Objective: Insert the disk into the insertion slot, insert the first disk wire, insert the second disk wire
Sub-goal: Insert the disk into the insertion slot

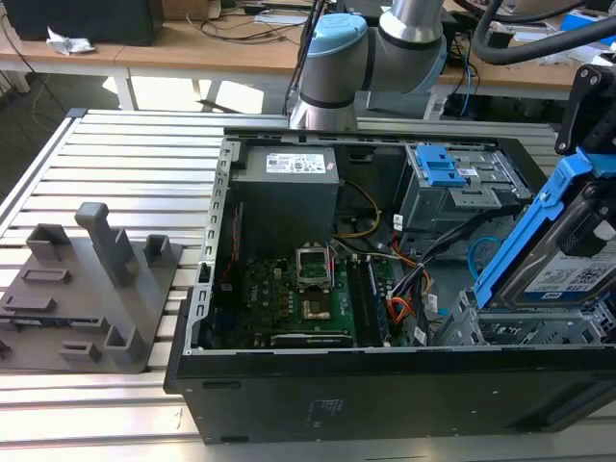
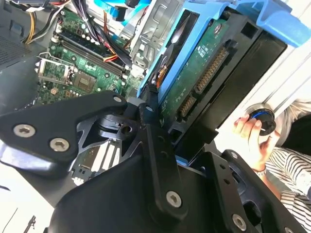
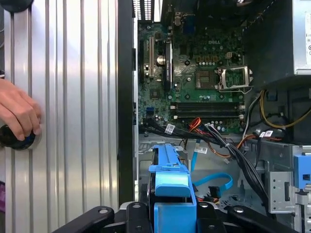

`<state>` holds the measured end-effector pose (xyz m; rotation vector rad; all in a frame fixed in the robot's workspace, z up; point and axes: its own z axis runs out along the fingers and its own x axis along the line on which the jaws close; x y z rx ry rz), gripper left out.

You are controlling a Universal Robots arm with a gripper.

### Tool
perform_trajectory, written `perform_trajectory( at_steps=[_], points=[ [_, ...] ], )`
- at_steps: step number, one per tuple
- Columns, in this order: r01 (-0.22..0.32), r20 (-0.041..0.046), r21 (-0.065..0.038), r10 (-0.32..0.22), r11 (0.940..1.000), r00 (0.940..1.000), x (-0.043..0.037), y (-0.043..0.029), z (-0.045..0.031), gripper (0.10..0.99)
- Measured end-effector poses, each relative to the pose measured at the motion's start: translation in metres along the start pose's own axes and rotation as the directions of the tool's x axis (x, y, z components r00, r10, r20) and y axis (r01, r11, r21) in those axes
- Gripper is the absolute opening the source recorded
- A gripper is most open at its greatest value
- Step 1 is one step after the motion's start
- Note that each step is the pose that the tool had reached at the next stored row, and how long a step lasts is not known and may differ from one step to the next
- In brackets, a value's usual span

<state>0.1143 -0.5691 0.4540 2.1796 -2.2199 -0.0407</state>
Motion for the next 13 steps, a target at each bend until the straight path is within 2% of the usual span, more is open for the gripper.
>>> perform_trajectory(
  at_steps=[4,9,13],
  points=[
    [0.0,-0.0001,-0.001,0.0,1.0,1.0,-0.0067,-0.0098,0.0083,0.361],
    [0.001,0.0,-0.001,-0.001,1.0,1.0,-0.0137,-0.0151,0.0155,0.361],
    [0.002,-0.0003,-0.001,-0.002,1.0,1.0,-0.0146,-0.0167,0.0216,0.361]
  ],
)
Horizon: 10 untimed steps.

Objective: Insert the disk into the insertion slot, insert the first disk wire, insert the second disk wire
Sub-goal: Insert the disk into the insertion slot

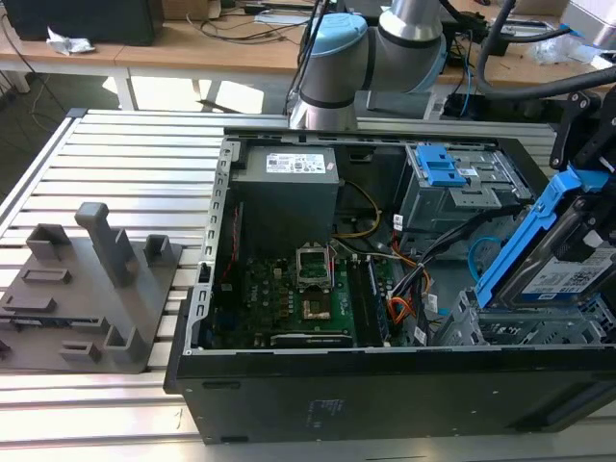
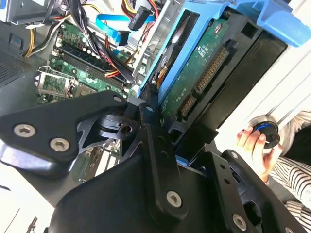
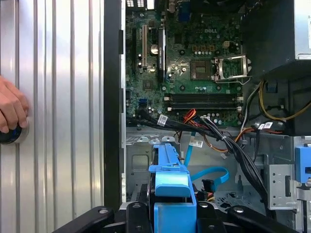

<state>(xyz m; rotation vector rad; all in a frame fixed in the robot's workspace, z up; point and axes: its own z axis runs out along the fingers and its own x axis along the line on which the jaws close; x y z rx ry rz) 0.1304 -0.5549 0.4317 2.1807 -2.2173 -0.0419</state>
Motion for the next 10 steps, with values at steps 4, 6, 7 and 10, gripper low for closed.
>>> perform_trajectory(
  at_steps=[4,6,7,10],
  points=[
    [0.0,0.0002,0.0,0.0,1.0,1.0,-0.0008,-0.0008,0.0058,0.361],
    [0.0,0.0001,0.0,0.0,1.0,1.0,-0.0016,-0.001,0.0078,0.361],
    [0.0,-0.0002,0.0,0.0,1.0,1.0,-0.0021,-0.0011,0.0091,0.361],
    [0.0,-0.001,0.0,0.0,1.0,1.0,-0.0033,-0.0014,0.0124,0.361]
  ],
)
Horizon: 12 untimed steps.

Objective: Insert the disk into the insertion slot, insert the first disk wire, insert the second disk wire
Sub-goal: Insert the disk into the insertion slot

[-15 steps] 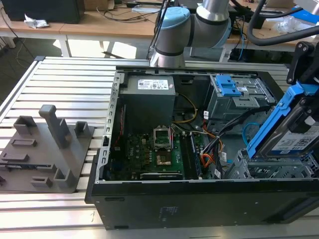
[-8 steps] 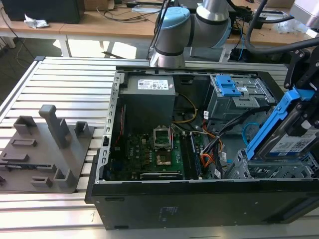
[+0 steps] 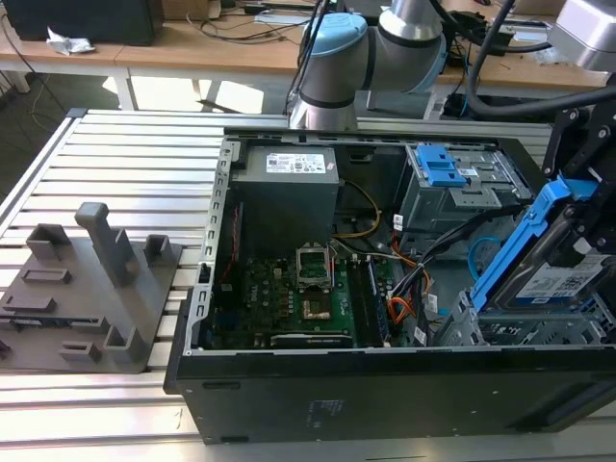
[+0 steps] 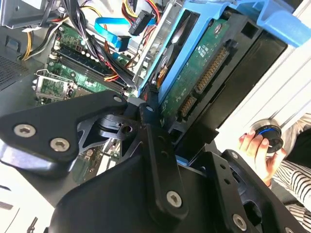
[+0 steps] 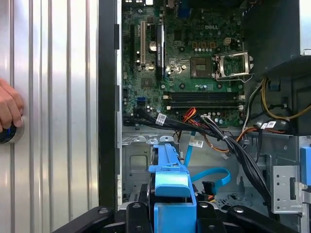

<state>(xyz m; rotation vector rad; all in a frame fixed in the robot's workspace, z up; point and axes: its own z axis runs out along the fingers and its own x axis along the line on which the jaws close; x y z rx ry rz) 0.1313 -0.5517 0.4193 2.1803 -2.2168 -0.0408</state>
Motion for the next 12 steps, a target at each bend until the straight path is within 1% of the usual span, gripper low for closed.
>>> perform_trajectory(
  at_steps=[4,5,6,7,9,11,12],
  points=[
    [0.0,0.0005,0.0,0.0,1.0,1.0,-0.0008,-0.0003,0.0042,0.361],
    [0.0,0.0055,0.0,0.0,1.0,1.0,-0.0015,-0.0003,0.0068,0.361],
    [0.0,0.0045,0.0,0.0,1.0,1.0,-0.0017,-0.0003,0.007,0.361],
    [0.0,0.0015,0.0,0.0,1.0,1.0,-0.0024,-0.0002,0.0053,0.361],
    [0.0,0.0009,0.0,0.0,1.0,1.0,-0.0025,-0.0002,0.0051,0.361],
    [0.0,0.0012,0.0,0.0,1.0,1.0,-0.0025,-0.0003,0.0066,0.361],
    [0.0,0.0011,0.0,0.0,1.0,1.0,-0.0025,-0.0004,0.0088,0.361]
  ],
)
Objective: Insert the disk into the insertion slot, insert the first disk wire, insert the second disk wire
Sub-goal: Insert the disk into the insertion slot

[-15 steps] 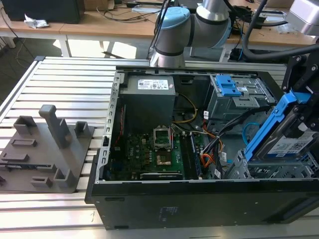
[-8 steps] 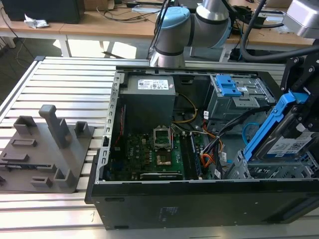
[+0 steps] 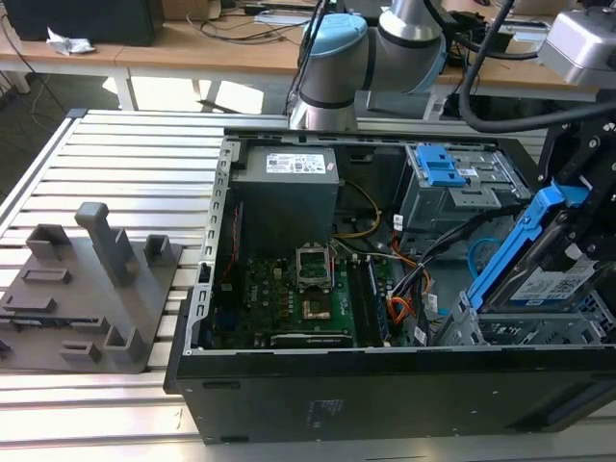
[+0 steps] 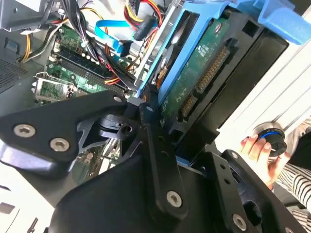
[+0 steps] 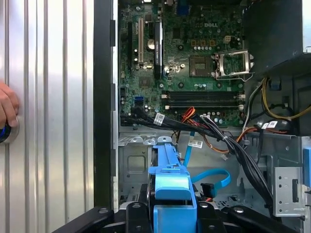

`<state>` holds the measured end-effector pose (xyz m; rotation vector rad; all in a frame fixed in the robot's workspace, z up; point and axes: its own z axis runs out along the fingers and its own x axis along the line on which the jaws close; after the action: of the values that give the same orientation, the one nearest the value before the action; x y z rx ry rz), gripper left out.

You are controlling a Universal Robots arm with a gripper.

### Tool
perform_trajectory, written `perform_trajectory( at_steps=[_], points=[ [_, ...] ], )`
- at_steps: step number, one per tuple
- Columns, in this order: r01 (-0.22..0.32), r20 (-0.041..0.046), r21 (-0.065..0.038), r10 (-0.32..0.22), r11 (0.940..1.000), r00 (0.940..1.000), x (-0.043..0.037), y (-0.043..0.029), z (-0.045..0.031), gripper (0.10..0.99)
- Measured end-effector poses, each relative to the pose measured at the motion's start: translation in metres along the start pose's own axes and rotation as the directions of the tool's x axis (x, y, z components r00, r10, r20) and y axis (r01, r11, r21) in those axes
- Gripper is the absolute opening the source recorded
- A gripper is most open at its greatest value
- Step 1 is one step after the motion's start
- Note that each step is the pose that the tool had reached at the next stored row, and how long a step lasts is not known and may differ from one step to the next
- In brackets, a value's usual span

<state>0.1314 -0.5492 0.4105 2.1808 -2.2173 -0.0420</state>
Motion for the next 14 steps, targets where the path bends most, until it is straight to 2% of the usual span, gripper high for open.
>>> perform_trajectory(
  at_steps=[3,14],
  points=[
    [0.0,0.0001,0.0,0.0,1.0,1.0,0.0,-0.0002,0.0056,0.361],
    [0.0,0.0,0.0,0.0,1.0,1.0,0.0,-0.0005,0.0131,0.361]
  ],
)
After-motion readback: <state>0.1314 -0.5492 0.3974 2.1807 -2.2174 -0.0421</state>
